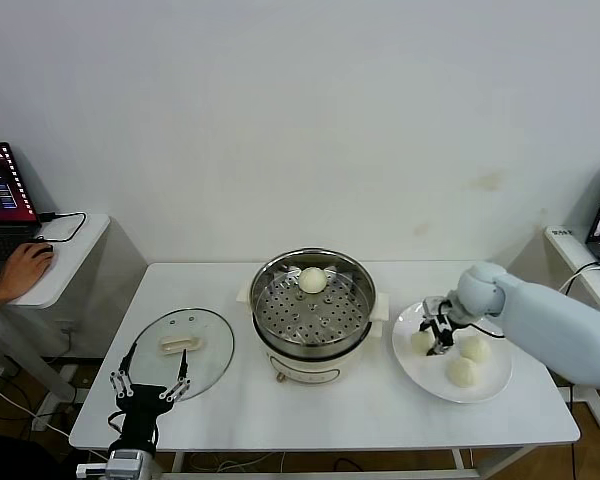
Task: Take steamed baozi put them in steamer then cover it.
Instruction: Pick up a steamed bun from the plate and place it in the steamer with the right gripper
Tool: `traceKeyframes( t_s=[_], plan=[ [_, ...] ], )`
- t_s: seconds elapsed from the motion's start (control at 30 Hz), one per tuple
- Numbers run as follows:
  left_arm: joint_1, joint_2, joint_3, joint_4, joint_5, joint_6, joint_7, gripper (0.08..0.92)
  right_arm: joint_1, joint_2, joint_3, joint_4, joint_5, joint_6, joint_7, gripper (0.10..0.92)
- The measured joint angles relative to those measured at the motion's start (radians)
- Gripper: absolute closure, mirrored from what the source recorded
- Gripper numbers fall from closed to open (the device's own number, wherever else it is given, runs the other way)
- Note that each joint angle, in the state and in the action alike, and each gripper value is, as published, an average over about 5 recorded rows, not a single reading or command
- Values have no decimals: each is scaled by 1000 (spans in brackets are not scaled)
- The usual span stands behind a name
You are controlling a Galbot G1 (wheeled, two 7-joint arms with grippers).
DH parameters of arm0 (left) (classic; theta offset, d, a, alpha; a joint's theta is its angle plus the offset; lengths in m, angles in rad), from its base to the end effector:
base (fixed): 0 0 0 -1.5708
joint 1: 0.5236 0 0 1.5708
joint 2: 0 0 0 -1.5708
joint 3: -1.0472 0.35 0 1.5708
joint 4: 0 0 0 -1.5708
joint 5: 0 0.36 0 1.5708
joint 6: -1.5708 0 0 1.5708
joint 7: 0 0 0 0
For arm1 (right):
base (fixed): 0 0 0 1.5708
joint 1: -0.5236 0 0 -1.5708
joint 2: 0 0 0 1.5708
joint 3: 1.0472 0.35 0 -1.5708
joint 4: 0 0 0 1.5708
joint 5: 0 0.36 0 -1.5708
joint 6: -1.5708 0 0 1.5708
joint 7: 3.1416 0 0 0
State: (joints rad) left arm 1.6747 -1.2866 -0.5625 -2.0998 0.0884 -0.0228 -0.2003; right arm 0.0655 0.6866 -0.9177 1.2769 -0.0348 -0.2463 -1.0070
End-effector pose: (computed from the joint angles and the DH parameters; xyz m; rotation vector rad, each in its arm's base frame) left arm 0.1585 0.0588 -0.3104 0.1038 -3.0629 -0.5424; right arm 0.5150 -0.1348 -0.2043 1.2547 -1.4030 1.4012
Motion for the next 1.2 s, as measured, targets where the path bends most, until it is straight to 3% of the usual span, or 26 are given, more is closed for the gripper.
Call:
traceKeyframes(
  t_s=[0.27, 0.5, 0.87, 1.2],
  plan=[
    [-7, 9, 5, -10, -1, 3, 2, 177, 232, -62, -117, 107, 123, -49, -3, 445],
    [-11, 13, 9, -20, -1, 3, 4, 177, 456, -29, -233, 179, 273, -112, 26, 440],
    [-16, 7, 6, -19, 3, 3, 4, 177, 560, 179, -299, 175, 485, -248, 128, 440],
    [-16, 1, -5, -15, 3, -1, 2, 177, 515, 411, -328, 81, 572, -353, 214, 440]
  ],
)
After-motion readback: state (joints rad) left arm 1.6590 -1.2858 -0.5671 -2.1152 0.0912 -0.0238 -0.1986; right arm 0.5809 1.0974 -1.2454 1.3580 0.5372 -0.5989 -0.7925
